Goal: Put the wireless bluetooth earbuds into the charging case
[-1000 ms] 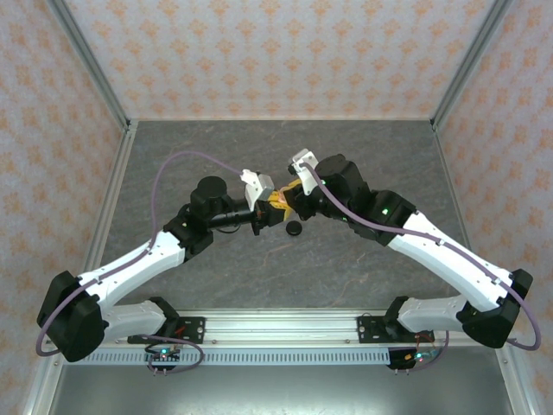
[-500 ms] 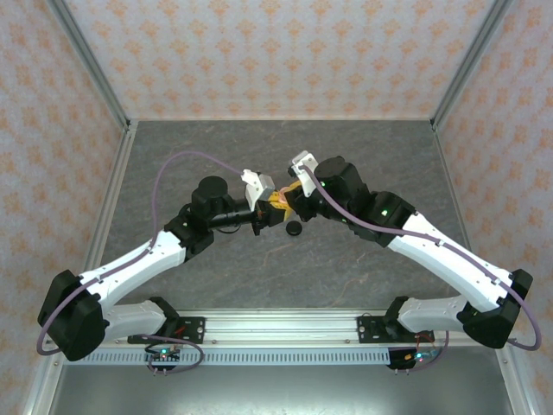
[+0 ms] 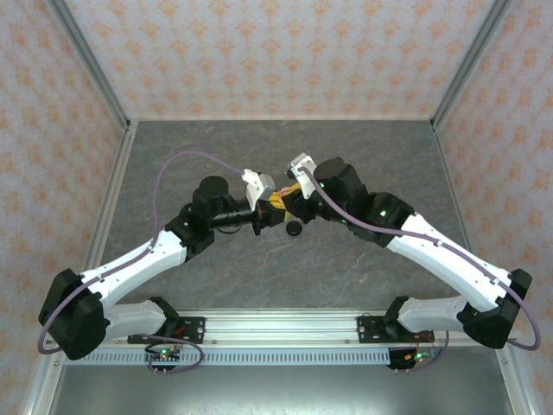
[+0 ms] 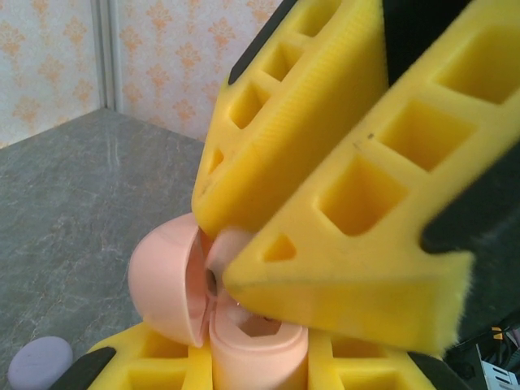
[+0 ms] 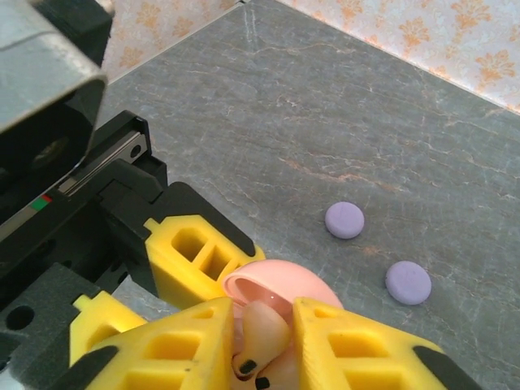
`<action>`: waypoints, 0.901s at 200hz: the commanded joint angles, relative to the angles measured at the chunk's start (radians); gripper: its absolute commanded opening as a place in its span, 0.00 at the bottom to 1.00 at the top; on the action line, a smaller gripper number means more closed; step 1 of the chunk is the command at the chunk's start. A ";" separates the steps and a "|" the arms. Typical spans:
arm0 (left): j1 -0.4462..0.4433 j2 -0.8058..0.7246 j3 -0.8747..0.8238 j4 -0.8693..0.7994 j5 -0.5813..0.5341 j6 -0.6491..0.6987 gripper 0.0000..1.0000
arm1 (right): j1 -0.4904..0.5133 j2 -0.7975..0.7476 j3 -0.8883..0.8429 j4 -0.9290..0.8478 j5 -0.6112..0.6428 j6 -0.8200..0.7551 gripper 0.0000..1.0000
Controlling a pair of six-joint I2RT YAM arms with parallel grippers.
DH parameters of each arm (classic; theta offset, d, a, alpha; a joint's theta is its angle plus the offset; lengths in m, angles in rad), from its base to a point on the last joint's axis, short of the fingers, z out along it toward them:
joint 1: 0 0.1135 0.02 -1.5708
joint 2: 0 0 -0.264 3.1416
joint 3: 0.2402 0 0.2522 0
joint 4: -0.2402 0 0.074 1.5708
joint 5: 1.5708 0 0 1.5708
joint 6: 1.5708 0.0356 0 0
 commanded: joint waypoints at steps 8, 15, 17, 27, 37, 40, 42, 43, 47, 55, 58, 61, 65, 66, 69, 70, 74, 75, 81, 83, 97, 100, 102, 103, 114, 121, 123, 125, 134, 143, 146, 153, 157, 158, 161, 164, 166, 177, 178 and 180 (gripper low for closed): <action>-0.005 -0.005 0.036 0.070 0.005 -0.009 0.00 | 0.003 -0.017 0.018 0.020 -0.002 0.030 0.35; -0.006 -0.005 0.036 0.070 0.005 -0.010 0.00 | 0.002 -0.017 0.021 0.025 0.008 0.037 0.37; -0.005 -0.004 0.036 0.070 0.005 -0.010 0.00 | 0.001 -0.017 0.023 0.027 0.009 0.040 0.38; -0.006 -0.007 0.034 0.074 0.005 -0.009 0.00 | -0.008 -0.053 0.030 0.034 0.004 0.051 0.43; -0.005 -0.007 0.034 0.078 0.005 -0.011 0.00 | -0.022 -0.067 0.035 0.042 -0.009 0.075 0.47; -0.005 -0.007 0.033 0.080 0.005 -0.012 0.00 | -0.029 -0.072 0.037 0.045 -0.014 0.082 0.49; -0.005 -0.007 0.033 0.081 0.005 -0.012 0.00 | -0.034 -0.075 0.037 0.046 -0.024 0.087 0.50; -0.005 -0.007 0.033 0.081 0.005 -0.012 0.00 | -0.036 -0.076 0.037 0.047 -0.027 0.089 0.50; -0.006 -0.007 0.032 0.084 0.005 -0.014 0.00 | -0.047 -0.082 0.040 0.051 -0.042 0.101 0.52; -0.005 -0.007 0.032 0.089 0.004 -0.014 0.00 | -0.072 -0.093 0.040 0.059 -0.067 0.128 0.55; -0.005 -0.007 0.032 0.090 0.005 -0.013 0.00 | -0.086 -0.097 0.040 0.062 -0.091 0.142 0.57; -0.005 -0.007 0.032 0.093 0.005 -0.015 0.00 | -0.097 -0.100 0.039 0.063 -0.110 0.151 0.58; -0.006 -0.007 0.030 0.096 0.006 -0.016 0.00 | -0.111 -0.102 0.038 0.064 -0.134 0.163 0.59; -0.006 -0.007 0.030 0.096 0.006 -0.016 0.00 | -0.113 -0.103 0.038 0.064 -0.139 0.166 0.59; -0.006 -0.009 0.030 0.100 0.006 -0.017 0.00 | -0.124 -0.105 0.037 0.065 -0.152 0.175 0.60; -0.005 -0.009 0.029 0.100 0.006 -0.017 0.00 | -0.127 -0.106 0.037 0.065 -0.155 0.178 0.60; -0.005 -0.009 0.028 0.105 0.006 -0.018 0.00 | -0.138 -0.107 0.036 0.065 -0.168 0.191 0.62; -0.005 -0.008 0.029 0.105 0.006 -0.019 0.00 | -0.141 -0.107 0.035 0.065 -0.171 0.194 0.62; -0.006 -0.009 0.027 0.113 0.006 -0.020 0.00 | -0.157 -0.107 0.033 0.064 -0.195 0.212 0.63; -0.005 -0.010 0.028 0.113 0.006 -0.021 0.00 | -0.163 -0.107 0.032 0.063 -0.204 0.218 0.64; -0.005 -0.012 0.023 0.129 0.007 -0.025 0.00 | -0.197 -0.102 0.025 0.061 -0.267 0.253 0.67; -0.006 -0.012 0.021 0.135 0.007 -0.026 0.00 | -0.203 -0.099 0.024 0.059 -0.278 0.258 0.68; -0.006 -0.013 0.020 0.137 0.005 -0.026 0.00 | -0.207 -0.097 0.024 0.057 -0.286 0.264 0.68; -0.006 -0.013 0.019 0.138 0.005 -0.027 0.00 | -0.210 -0.097 0.023 0.057 -0.290 0.266 0.69; -0.005 -0.017 0.014 0.161 0.003 -0.033 0.00 | -0.236 -0.085 0.019 0.049 -0.346 0.290 0.72; -0.005 -0.020 0.010 0.173 0.001 -0.037 0.00 | -0.252 -0.076 0.016 0.052 -0.396 0.308 0.75; -0.005 -0.020 0.010 0.173 0.000 -0.037 0.00 | -0.255 -0.074 0.016 0.054 -0.409 0.313 0.75; -0.005 -0.021 0.010 0.175 0.000 -0.038 0.00 | -0.259 -0.070 0.014 0.055 -0.425 0.318 0.76; -0.006 -0.021 0.012 0.174 0.000 -0.039 0.00 | -0.268 -0.056 0.012 0.064 -0.486 0.332 0.78; -0.005 -0.020 0.014 0.173 0.002 -0.037 0.00 | -0.268 -0.041 0.010 0.075 -0.538 0.341 0.82; -0.006 -0.021 0.014 0.172 0.003 -0.037 0.00 | -0.268 -0.035 0.009 0.079 -0.556 0.342 0.82; -0.005 -0.022 0.015 0.171 0.005 -0.037 0.00 | -0.268 -0.028 0.009 0.085 -0.592 0.345 0.82; -0.005 -0.022 0.015 0.170 0.005 -0.037 0.00 | -0.268 -0.016 0.011 0.085 -0.607 0.341 0.83; -0.005 -0.021 0.015 0.170 0.005 -0.037 0.00 | -0.268 -0.009 0.011 0.085 -0.610 0.340 0.83; -0.006 -0.022 0.015 0.171 0.005 -0.037 0.00 | -0.267 0.001 0.011 0.085 -0.624 0.337 0.83; -0.005 -0.023 0.015 0.170 0.004 -0.037 0.00 | -0.268 0.005 0.011 0.084 -0.638 0.332 0.84; -0.005 -0.022 0.015 0.170 0.005 -0.036 0.00 | -0.267 0.010 0.011 0.084 -0.645 0.329 0.84; -0.006 -0.022 0.015 0.169 0.005 -0.036 0.00 | -0.268 0.027 0.010 0.084 -0.675 0.317 0.84; -0.006 -0.022 0.014 0.168 0.005 -0.037 0.00 | -0.268 0.029 0.010 0.084 -0.676 0.317 0.84; -0.007 -0.022 0.014 0.167 0.005 -0.036 0.00 | -0.268 0.031 0.009 0.085 -0.679 0.318 0.84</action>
